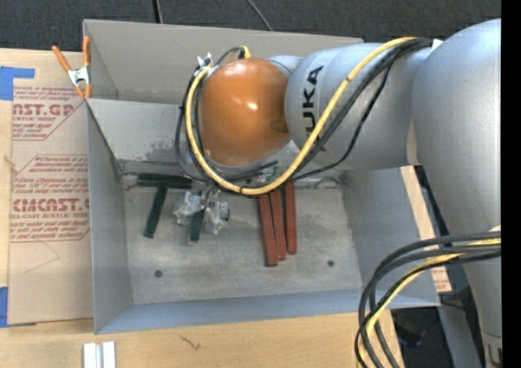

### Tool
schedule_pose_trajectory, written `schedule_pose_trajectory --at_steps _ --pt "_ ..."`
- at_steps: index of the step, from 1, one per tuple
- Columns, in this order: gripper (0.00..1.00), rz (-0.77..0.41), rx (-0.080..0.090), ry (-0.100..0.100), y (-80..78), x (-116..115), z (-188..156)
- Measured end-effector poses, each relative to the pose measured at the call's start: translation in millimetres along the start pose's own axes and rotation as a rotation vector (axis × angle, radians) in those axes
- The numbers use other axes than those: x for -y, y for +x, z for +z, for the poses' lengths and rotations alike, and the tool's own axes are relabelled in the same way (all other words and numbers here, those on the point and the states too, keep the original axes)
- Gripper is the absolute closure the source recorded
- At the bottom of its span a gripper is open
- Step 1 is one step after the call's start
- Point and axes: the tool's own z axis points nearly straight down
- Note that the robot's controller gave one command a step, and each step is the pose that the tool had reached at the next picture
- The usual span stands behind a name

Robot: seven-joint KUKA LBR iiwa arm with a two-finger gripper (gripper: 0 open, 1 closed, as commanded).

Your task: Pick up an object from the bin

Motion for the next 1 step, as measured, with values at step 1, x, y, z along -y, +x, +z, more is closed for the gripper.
schedule_pose_trajectory --at_steps 1 --pt "1.00 0.000 0.003 0.004 -0.6 0.5 -14.5"
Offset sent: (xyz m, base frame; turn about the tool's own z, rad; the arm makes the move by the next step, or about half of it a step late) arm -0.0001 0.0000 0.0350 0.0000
